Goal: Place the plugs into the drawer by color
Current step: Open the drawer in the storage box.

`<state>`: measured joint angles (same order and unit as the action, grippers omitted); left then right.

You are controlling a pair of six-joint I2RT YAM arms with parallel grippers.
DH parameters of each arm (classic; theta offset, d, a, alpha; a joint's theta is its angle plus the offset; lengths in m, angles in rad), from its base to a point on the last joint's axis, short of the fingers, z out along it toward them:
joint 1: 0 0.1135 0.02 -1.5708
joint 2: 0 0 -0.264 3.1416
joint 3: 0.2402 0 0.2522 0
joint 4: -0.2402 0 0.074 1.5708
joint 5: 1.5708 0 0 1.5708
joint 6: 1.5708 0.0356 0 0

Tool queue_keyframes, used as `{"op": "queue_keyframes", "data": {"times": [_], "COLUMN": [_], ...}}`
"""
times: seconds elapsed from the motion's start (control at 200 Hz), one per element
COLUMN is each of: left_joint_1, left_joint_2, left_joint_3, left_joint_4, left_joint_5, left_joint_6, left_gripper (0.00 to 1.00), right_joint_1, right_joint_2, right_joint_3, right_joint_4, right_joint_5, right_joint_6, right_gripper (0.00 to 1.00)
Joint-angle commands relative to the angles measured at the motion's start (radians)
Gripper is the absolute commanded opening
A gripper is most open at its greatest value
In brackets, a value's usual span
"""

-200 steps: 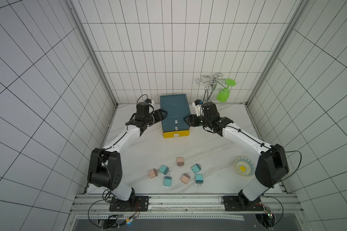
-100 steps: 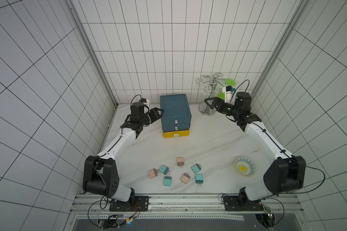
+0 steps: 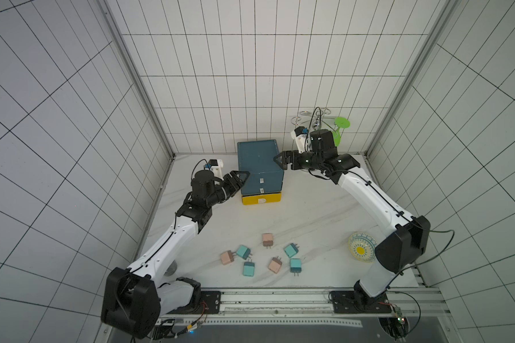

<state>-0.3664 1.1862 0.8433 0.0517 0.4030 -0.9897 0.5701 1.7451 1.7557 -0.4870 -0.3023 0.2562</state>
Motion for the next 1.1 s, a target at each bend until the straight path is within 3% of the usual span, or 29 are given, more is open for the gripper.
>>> {"op": "queue_keyframes", "data": {"times": [0.0,0.26,0.44,0.69,0.84,1.094], "left_joint_1": [-0.064,-0.098,-0.084,-0.104,-0.089,-0.122], "left_joint_2": [-0.039,0.029,0.154,0.243,0.335,0.405], "left_joint_3": [-0.078,-0.162,-0.176,-0.123,-0.119,-0.103], "left_joint_4": [0.077,0.267,0.413,0.43,0.553,0.671], "left_joint_5": [-0.155,-0.222,-0.216,-0.253,-0.219,-0.228], "left_joint_6": [-0.045,-0.154,-0.207,-0.223,-0.283,-0.315], "left_gripper": [0.62,0.62,0.51,0.49,0.38,0.47], "right_joint_1": [-0.019,-0.017,-0.002,0.024,0.016,0.014], "right_joint_2": [0.097,0.201,0.191,0.185,0.192,0.195], "right_joint_3": [0.059,0.151,0.133,0.115,0.11,0.112], "right_joint_4": [-0.127,-0.174,-0.171,-0.167,-0.159,-0.157], "right_joint_5": [0.118,0.075,0.0,0.052,0.04,0.035], "right_joint_6": [-0.064,-0.082,-0.094,-0.135,-0.133,-0.134], "right_gripper": [1.0,0.73,0.62,0.59,0.58,0.55]}}
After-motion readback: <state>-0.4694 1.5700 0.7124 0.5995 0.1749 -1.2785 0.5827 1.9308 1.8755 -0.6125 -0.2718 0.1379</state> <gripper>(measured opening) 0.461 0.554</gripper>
